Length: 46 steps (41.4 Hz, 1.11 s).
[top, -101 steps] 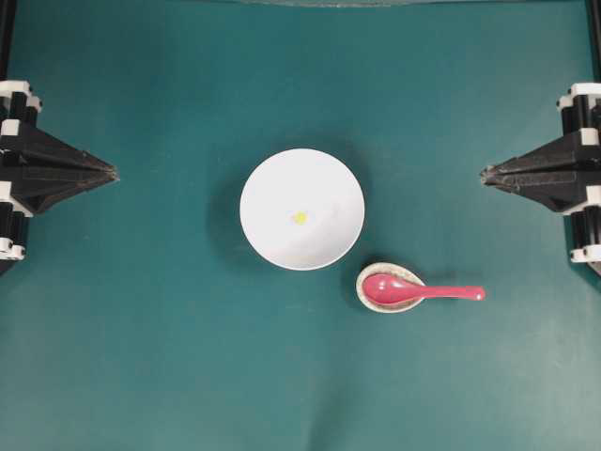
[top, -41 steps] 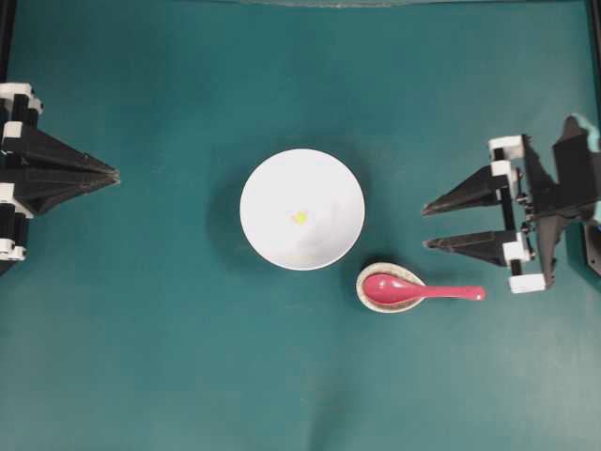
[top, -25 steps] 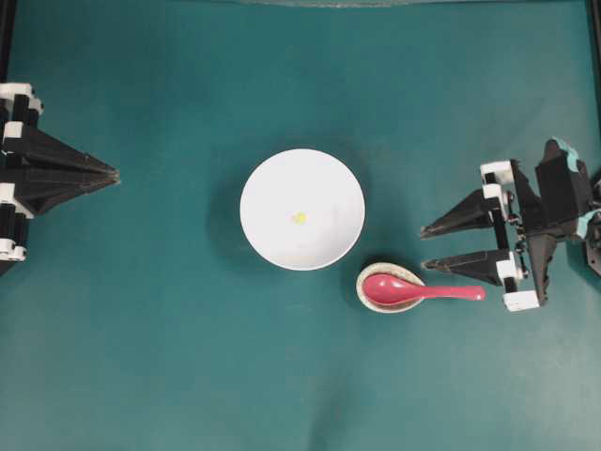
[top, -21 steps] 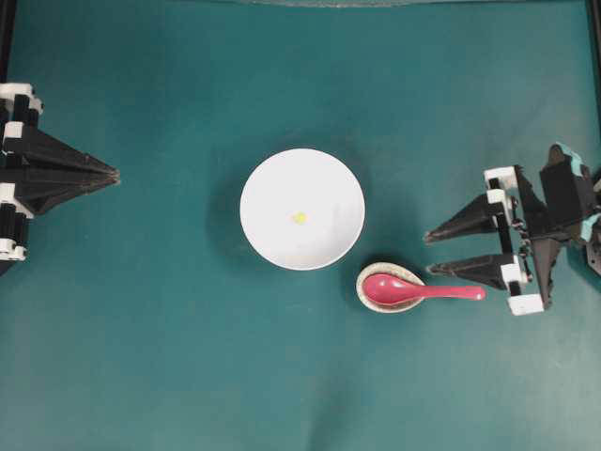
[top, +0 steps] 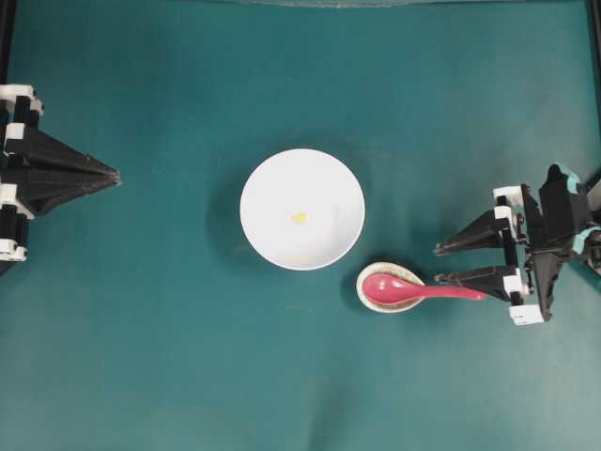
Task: Scoop the yellow hexagonal prism block from the bowl with a spoon using the right arm.
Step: 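Move the right gripper toward the pink spoon handle on the spoon rest, then close the right gripper on the pink spoon handle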
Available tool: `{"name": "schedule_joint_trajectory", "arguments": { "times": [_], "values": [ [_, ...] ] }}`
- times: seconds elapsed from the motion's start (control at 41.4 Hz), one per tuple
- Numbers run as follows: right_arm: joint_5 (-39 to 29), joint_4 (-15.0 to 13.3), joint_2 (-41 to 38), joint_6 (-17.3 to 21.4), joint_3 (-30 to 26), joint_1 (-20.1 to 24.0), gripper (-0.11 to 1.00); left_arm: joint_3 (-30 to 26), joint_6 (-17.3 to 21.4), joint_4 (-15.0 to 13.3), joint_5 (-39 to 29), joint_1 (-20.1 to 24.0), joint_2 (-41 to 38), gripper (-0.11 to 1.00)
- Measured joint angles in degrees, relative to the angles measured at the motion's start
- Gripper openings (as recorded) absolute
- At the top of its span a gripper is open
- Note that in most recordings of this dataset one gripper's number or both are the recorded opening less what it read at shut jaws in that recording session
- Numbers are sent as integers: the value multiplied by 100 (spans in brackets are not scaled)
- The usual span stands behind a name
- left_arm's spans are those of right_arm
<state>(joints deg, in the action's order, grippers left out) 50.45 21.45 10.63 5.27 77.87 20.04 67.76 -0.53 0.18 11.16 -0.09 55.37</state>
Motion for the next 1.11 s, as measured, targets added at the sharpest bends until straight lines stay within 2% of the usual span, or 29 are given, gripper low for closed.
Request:
{"name": "schedule_joint_trajectory", "arguments": {
  "times": [0.266,0.459,0.628,1.111],
  "values": [
    [826,932,-914,18,-97,756,52,0,-9,0,-70,-9,-18,8],
    [984,1310,-1239,18,-255,1134,52,0,-9,0,-70,0,-26,8],
    [1002,1389,-1362,18,-334,1266,52,9,-9,0,-79,0,-26,8],
    [1011,1608,-1758,18,-369,1266,51,0,-18,0,-88,-9,-26,8]
  ]
}}
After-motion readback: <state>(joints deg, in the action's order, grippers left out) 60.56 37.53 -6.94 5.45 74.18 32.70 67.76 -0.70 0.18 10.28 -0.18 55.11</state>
